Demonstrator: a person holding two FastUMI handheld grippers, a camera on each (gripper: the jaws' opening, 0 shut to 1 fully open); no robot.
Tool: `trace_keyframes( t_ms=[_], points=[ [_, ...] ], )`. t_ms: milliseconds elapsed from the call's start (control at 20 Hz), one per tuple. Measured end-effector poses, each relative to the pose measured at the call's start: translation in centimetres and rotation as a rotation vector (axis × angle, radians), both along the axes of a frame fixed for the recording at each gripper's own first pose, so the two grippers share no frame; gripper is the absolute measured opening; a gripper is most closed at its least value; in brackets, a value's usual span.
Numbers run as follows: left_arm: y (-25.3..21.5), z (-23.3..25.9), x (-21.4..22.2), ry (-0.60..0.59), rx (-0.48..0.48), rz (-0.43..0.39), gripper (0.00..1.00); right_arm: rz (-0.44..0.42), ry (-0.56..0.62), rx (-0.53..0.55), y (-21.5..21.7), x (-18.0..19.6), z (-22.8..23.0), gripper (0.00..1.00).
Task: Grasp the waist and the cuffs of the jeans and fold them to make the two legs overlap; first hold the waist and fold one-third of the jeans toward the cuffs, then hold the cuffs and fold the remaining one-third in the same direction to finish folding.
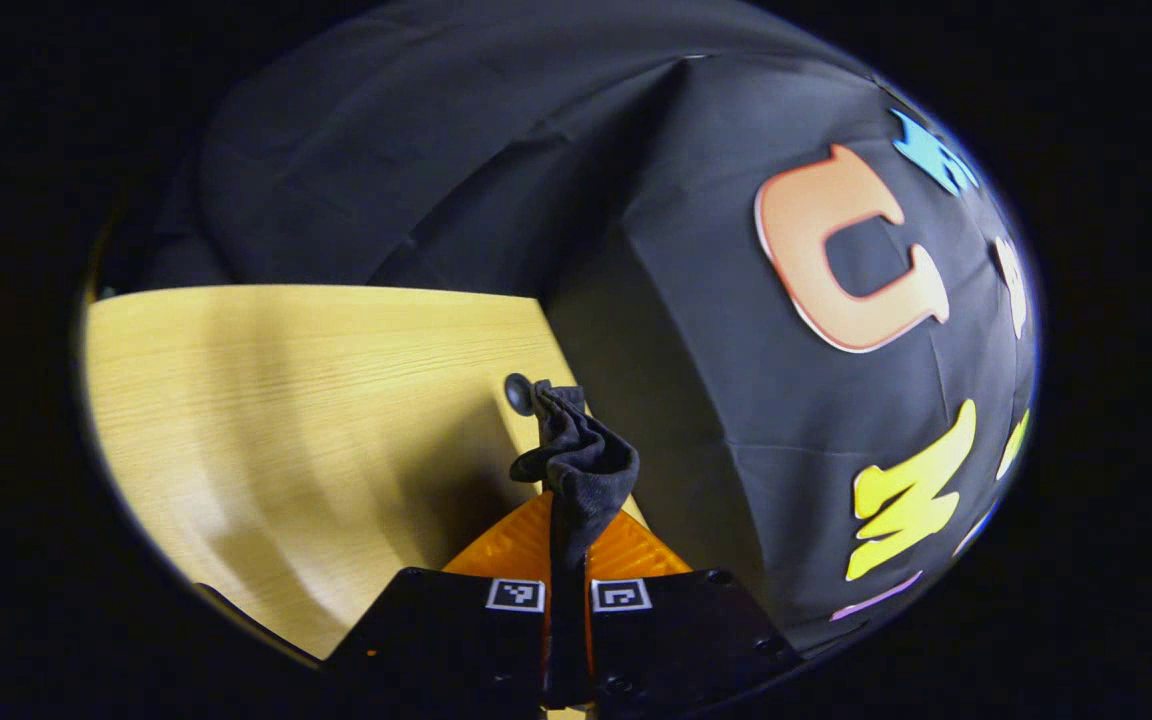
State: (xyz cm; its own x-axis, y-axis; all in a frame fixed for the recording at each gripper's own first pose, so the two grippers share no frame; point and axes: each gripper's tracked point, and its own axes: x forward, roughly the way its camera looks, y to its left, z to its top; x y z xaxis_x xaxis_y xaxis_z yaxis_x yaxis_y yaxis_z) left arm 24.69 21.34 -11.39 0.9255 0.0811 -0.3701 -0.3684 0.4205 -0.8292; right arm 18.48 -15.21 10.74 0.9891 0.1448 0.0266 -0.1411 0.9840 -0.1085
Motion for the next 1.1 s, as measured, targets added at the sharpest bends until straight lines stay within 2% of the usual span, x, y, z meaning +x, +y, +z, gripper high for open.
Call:
trace_keyframes(
  t_ms=[350,550,800,1100],
  points=[
    [-7.7,7.9,0.9,-0.124,0.096,-0.092,0.03,-0.017,0.026,0.051,-2.5,-0.1,-0.9,0.99],
    [-13.6,10.7,1.2,-0.172,0.214,-0.204,0.03,-0.034,0.036,0.067,-4.8,-0.2,-1.4,0.99],
    [-21.0,11.5,2.4,-0.199,0.274,-0.32,0.03,-0.064,0.048,0.085,-8.0,-0.8,-1.9,0.99],
    [-29.8,9.0,2.5,-0.17,0.357,-0.476,0.04,-0.1,0.07,0.088,-11.4,-2.0,-2.9,0.99]
  ],
)
